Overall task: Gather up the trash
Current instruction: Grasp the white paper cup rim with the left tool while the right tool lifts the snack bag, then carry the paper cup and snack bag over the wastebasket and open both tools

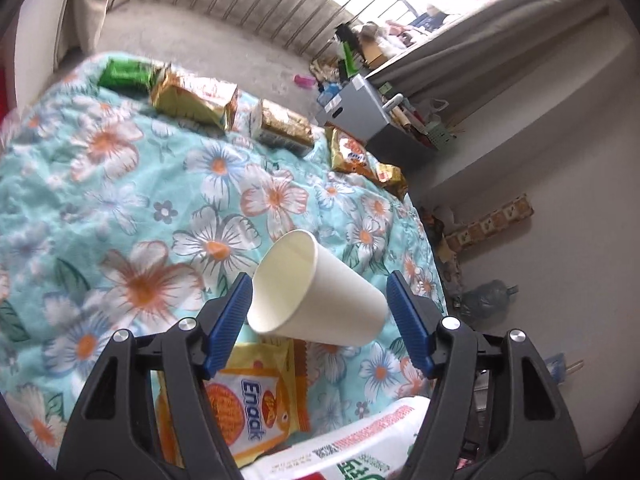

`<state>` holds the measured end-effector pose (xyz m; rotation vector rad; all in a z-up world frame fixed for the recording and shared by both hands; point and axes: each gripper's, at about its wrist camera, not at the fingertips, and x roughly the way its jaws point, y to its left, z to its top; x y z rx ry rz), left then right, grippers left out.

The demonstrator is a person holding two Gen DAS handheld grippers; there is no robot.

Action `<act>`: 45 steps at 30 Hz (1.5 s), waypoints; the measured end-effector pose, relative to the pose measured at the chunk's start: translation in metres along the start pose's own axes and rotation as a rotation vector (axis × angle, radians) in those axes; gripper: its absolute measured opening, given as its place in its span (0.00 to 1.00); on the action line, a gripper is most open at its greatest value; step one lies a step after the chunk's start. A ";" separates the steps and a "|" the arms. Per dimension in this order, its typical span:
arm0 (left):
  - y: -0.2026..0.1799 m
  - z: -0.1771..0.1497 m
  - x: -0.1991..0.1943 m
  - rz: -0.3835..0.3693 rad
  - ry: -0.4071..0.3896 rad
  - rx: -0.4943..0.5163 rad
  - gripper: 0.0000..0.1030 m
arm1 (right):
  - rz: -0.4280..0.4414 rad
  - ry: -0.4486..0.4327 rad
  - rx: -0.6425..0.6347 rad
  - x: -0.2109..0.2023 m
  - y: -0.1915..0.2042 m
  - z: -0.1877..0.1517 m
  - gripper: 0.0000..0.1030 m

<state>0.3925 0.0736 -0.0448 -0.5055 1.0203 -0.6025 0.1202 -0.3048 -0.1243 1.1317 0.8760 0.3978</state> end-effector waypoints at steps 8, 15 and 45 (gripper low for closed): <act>0.004 -0.002 0.019 -0.033 0.050 -0.022 0.36 | 0.013 0.049 0.026 0.009 -0.001 0.007 0.42; -0.001 -0.004 0.020 -0.048 0.039 0.010 0.20 | -0.072 0.035 0.074 -0.012 0.001 0.000 0.47; -0.084 -0.027 -0.094 -0.107 -0.202 0.239 0.02 | 0.181 -0.216 0.029 -0.061 0.043 -0.009 0.03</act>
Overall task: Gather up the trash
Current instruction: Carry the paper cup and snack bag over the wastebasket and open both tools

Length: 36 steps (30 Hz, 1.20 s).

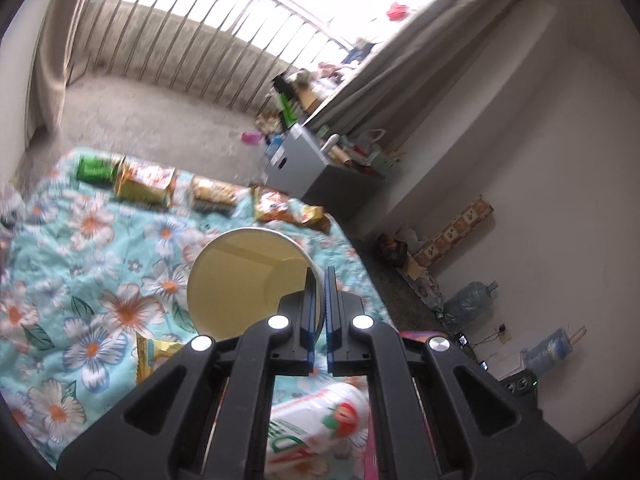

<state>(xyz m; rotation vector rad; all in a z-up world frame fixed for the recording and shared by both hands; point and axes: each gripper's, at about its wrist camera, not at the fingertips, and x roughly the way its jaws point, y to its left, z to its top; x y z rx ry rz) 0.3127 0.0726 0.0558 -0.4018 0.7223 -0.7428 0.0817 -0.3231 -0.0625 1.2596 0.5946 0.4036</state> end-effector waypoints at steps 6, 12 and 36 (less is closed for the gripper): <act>-0.061 -0.013 -0.021 -0.052 -0.025 0.131 0.02 | 0.021 -0.122 -0.037 -0.059 0.013 -0.006 0.03; -0.143 -0.044 -0.005 -0.138 0.020 0.266 0.02 | 0.026 -0.236 -0.018 -0.122 0.001 -0.013 0.03; -0.404 -0.270 0.279 -0.242 0.602 0.645 0.02 | -0.358 -0.784 0.153 -0.350 -0.134 -0.030 0.03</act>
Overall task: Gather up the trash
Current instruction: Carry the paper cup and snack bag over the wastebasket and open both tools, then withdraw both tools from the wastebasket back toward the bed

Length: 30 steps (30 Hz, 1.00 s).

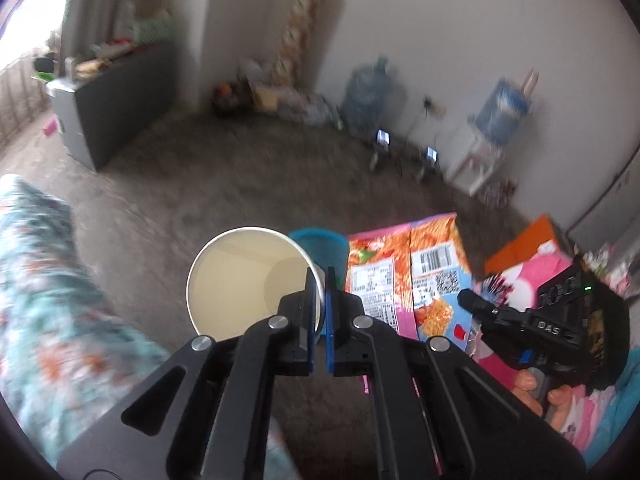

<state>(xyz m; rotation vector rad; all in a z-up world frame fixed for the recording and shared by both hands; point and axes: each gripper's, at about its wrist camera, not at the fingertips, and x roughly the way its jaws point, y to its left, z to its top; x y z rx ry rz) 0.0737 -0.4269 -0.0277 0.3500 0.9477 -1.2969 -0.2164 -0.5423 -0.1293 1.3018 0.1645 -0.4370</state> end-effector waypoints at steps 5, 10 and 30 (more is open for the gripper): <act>-0.013 0.009 0.092 -0.007 0.137 -0.001 0.02 | -0.146 -0.030 -0.008 0.024 -0.028 0.016 0.03; -0.014 0.013 0.161 0.014 0.198 -0.024 0.02 | -0.322 -0.048 -0.092 0.062 -0.038 0.037 0.03; 0.010 0.030 0.148 0.099 0.131 -0.149 0.58 | -0.443 0.072 0.031 0.106 -0.106 0.025 0.38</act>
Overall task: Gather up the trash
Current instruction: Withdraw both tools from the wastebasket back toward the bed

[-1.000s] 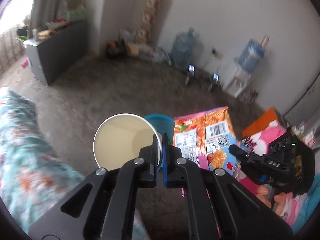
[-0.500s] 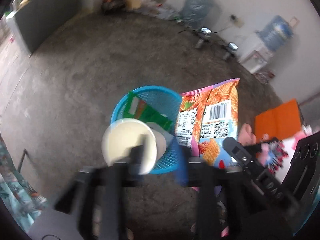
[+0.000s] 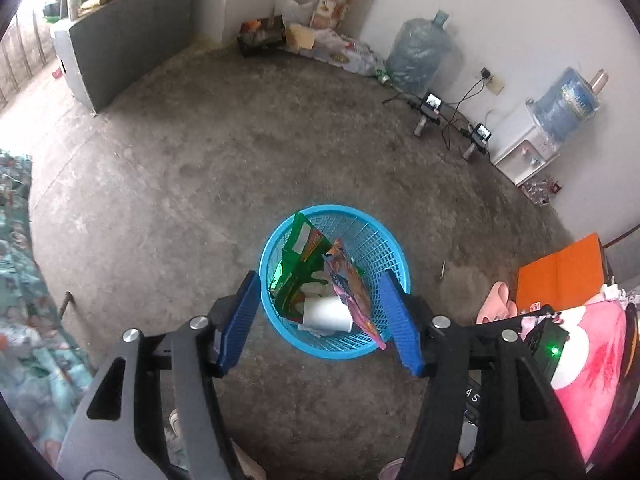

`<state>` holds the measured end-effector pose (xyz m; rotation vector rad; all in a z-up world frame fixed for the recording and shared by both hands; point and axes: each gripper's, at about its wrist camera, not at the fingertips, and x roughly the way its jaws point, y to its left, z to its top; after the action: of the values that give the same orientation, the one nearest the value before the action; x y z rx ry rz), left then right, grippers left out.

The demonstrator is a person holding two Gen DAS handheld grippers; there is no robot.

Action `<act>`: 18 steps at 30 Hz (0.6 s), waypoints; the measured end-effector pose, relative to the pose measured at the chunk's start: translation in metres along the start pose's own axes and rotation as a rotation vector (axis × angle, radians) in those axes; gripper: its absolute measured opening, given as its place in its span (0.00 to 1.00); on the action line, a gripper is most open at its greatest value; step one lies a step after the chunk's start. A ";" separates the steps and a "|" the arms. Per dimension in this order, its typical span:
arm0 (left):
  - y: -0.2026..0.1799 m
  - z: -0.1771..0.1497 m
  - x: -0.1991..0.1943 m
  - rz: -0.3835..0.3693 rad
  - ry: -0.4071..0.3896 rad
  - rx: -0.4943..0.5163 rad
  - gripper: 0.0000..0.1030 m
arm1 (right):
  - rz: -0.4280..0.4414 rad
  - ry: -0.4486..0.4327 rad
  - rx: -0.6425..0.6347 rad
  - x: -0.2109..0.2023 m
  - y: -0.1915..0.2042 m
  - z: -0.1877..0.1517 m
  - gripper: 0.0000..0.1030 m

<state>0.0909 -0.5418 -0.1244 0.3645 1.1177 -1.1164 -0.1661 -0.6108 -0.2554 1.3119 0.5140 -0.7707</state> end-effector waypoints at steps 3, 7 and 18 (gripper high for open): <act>-0.001 -0.004 -0.034 -0.005 -0.034 0.021 0.63 | 0.007 -0.012 0.014 -0.017 0.001 -0.010 0.38; 0.008 -0.014 -0.084 -0.038 -0.077 0.030 0.69 | 0.019 -0.015 -0.050 -0.037 0.027 -0.026 0.46; 0.086 -0.093 -0.251 0.055 -0.256 -0.010 0.80 | 0.132 0.030 -0.407 -0.095 0.149 -0.089 0.59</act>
<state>0.1144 -0.3048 0.0240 0.2352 0.8827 -1.0749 -0.1090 -0.4935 -0.1067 0.9685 0.5681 -0.5044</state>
